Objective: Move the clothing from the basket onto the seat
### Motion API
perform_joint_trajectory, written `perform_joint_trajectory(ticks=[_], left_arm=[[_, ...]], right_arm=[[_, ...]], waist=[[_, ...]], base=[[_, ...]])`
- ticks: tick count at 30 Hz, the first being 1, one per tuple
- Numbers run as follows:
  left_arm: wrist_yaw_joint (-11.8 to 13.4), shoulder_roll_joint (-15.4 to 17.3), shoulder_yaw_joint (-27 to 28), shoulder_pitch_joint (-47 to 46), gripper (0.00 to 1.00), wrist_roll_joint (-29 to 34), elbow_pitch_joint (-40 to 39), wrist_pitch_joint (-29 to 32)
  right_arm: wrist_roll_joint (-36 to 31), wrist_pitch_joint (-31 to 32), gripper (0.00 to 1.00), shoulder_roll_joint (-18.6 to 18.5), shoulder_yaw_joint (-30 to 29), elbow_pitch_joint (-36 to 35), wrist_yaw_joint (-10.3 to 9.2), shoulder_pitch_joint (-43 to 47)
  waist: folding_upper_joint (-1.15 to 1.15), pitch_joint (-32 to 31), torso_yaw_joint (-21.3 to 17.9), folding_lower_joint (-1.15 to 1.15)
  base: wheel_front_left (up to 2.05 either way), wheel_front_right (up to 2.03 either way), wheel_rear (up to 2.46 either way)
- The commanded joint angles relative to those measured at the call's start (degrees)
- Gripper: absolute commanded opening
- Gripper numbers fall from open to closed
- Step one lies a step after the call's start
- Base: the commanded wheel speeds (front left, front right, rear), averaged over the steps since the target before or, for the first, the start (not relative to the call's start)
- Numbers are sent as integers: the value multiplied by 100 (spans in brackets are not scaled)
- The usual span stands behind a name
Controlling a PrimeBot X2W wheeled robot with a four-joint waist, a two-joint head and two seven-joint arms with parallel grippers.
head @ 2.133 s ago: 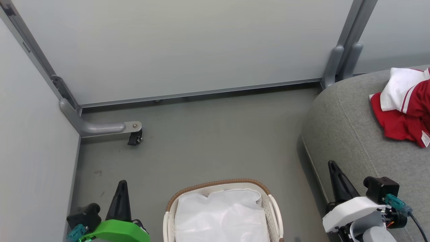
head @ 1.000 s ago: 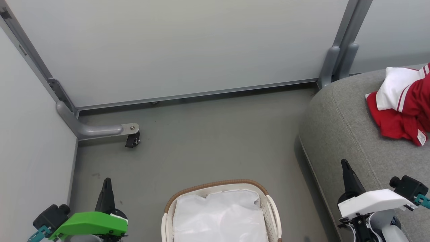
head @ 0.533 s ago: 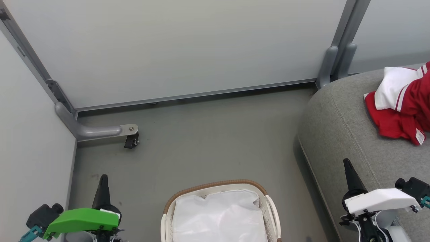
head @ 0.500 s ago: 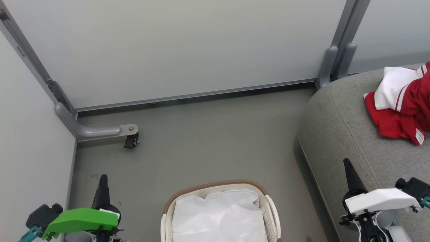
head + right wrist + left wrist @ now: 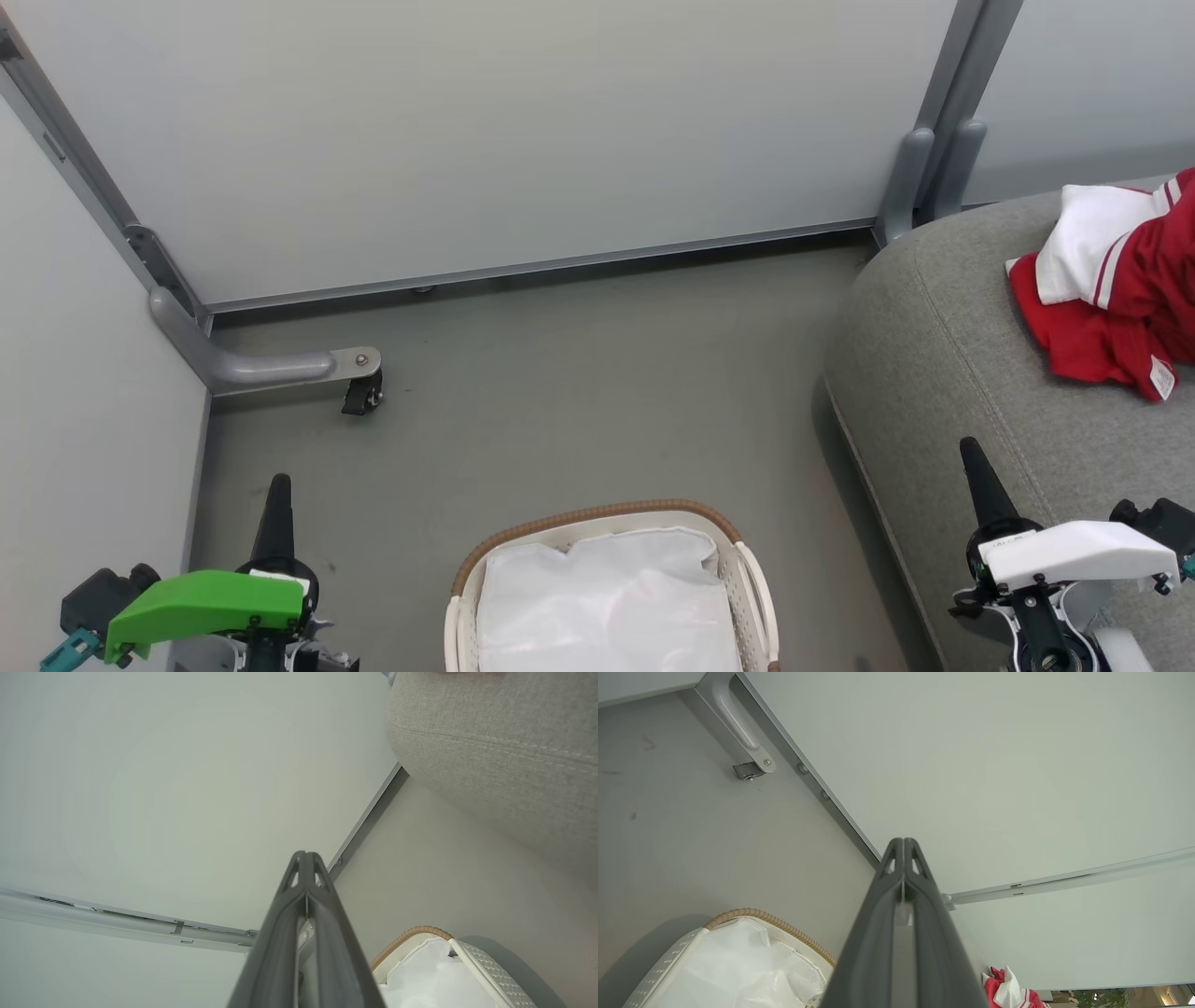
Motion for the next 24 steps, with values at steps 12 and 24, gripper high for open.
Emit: perform_joint_trajectory(ticks=[12, 24], left_arm=[[-66, 21, 156, -192, 0, -711, -109, 207], [-93, 22, 259, -222, 0, -1218, -148, 360]], right_arm=[[786, 214, 0, -41, -91, -111, -3, -109], [1350, 364, 0, -45, -147, -143, -3, -108]], waist=[[0, -11, -29, 0], [0, -21, -56, 0]], base=[[0, 0, 0], [0, 0, 0]])
